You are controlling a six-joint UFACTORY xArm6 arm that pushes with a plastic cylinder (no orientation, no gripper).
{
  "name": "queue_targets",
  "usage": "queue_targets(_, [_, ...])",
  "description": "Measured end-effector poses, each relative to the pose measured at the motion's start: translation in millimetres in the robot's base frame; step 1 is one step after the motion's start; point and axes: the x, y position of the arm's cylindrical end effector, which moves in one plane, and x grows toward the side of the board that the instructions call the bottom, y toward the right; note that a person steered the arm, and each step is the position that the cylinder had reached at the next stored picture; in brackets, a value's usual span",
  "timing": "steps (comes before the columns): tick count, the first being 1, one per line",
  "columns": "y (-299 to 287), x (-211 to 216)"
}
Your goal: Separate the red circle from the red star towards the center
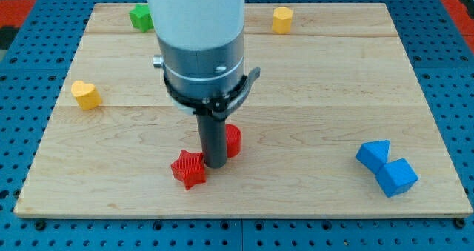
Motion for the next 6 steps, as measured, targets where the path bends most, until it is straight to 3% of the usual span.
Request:
queue_targets(3, [80.8,-39.4])
queue_targets(6, [-42.8,-147.1])
